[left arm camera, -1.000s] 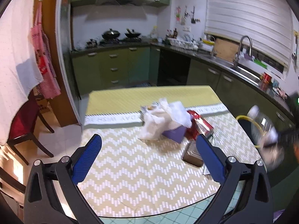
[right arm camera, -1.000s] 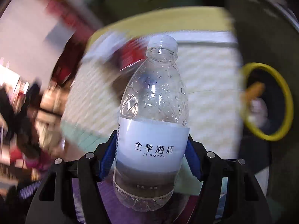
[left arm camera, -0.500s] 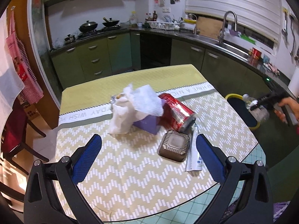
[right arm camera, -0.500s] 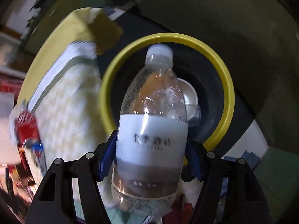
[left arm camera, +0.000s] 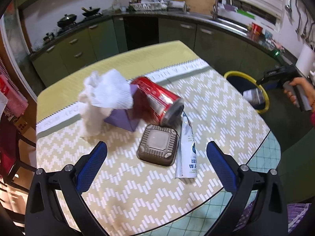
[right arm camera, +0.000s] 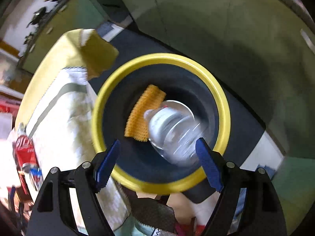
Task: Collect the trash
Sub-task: 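Carry the water bottle to the bin and open the right gripper, then grasp the brown square plastic lid with the left gripper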
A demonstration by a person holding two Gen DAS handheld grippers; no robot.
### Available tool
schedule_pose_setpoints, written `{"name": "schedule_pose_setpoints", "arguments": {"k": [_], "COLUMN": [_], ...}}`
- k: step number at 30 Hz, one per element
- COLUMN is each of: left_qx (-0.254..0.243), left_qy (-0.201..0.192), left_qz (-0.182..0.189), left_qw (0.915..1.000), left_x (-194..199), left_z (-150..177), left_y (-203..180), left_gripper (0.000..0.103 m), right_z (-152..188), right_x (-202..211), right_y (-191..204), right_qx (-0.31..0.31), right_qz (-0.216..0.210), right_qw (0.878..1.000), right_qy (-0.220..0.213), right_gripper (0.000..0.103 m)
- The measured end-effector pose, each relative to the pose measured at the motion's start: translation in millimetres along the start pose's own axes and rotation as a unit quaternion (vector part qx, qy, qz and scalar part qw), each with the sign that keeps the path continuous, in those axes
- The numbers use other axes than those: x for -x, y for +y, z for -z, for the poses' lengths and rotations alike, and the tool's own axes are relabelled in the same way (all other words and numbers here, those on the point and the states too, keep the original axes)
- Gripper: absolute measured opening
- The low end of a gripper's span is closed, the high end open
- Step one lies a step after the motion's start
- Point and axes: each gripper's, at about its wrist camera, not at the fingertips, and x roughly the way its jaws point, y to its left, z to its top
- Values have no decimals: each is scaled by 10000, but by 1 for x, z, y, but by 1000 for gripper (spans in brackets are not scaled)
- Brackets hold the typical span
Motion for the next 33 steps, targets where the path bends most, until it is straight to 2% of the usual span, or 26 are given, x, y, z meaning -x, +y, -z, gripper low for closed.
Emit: {"name": "schedule_pose_setpoints", "arguments": {"k": [4,7,12,16,18,23,33], "left_qx": [-61,-204,-523,-662,-691,-835,-1003], "left_qy": [188,309,242,289,395,584,733], "left_qz": [154,427,420,383,421,416,511], "left_qw": [9997,9984,9975,9966,9959,9939,9909], "left_x": [-19,-30,-40,-49,-56,-71,-86], "left_z": [-2,-3,-11,-14,-13,-5,-4], "left_y": [-4,-9,-6,8,12,15,9], "left_gripper": [96,96,95,93,81,72,70], "right_z": [21,37,58,67,71,71,74], "right_x": [21,38,55,56,51,37,25], "right_y": [19,32,49,62,67,76,86], "right_qx": [230,433,711,882,926,981,1070], "right_qz": [-301,-448,-669,-743,-795,-859,-907], "right_qw": [9991,9974,9944,9926,9919,9912,9901], "right_qy": [-205,-350,-399,-372,-337,-216,-66], "right_gripper": [78,78,78,78,78,78,78]}}
